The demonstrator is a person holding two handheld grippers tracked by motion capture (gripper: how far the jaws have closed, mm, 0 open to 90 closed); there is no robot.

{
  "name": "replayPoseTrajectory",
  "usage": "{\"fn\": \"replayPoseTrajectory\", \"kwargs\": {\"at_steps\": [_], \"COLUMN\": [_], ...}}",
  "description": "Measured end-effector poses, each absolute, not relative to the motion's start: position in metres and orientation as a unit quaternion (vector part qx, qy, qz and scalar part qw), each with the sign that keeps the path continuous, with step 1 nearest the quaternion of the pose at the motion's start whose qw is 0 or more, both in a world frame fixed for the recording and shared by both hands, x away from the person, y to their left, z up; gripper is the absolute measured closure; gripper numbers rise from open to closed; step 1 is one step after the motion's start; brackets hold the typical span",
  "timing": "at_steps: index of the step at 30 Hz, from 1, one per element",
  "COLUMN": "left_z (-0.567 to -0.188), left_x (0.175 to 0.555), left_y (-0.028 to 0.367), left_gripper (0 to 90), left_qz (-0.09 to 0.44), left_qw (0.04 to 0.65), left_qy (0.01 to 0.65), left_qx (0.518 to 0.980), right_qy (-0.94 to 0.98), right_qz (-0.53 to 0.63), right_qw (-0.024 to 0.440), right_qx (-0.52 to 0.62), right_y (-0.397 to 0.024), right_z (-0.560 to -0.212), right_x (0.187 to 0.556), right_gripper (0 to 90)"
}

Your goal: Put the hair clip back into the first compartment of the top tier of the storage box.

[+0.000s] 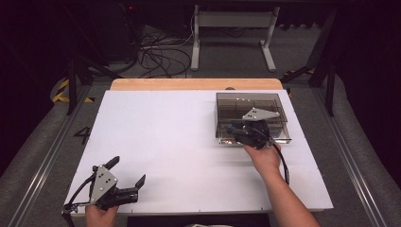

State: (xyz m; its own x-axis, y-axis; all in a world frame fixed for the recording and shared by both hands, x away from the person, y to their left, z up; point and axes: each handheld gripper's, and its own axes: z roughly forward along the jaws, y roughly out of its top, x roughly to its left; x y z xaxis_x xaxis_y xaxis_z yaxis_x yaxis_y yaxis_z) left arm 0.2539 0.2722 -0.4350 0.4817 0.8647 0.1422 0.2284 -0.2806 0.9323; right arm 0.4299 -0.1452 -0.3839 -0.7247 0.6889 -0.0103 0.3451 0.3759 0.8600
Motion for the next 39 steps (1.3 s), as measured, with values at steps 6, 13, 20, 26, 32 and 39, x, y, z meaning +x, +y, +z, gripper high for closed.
{"fn": "replayPoseTrajectory", "kwargs": {"at_steps": [6, 13, 20, 26, 32, 39], "left_z": [-0.4351, -0.4352, -0.4352, -0.4352, -0.4354, -0.4356], "left_x": [0.2542, 0.2542, 0.2542, 0.2546, 0.2546, 0.2549], "left_y": [0.2723, 0.2723, 0.2720, 0.2720, 0.2717, 0.2716], "left_gripper": [1.5, 1.5, 1.5, 1.5, 1.6, 1.6], "left_qz": [0.341, 0.341, 0.341, 0.342, 0.340, 0.339], "left_qw": [0.466, 0.466, 0.466, 0.465, 0.465, 0.466], "left_qy": [0.378, 0.378, 0.378, 0.377, 0.378, 0.378], "left_qx": [0.724, 0.724, 0.724, 0.725, 0.724, 0.725], "right_qy": [0.811, 0.814, 0.820, 0.825, 0.830, 0.834], "right_qz": [0.450, 0.441, 0.426, 0.417, 0.406, 0.396], "right_qw": [0.191, 0.196, 0.202, 0.201, 0.196, 0.196], "right_qx": [0.322, 0.323, 0.324, 0.325, 0.328, 0.330], "right_y": [-0.1446, -0.1441, -0.1432, -0.1424, -0.1410, -0.1401], "right_z": [-0.3851, -0.3860, -0.3859, -0.3854, -0.3859, -0.3877], "right_x": [0.4305, 0.4305, 0.4296, 0.4297, 0.4298, 0.4309], "right_gripper": [62.3, 62.3, 62.2, 62.5, 62.9, 62.5]}}
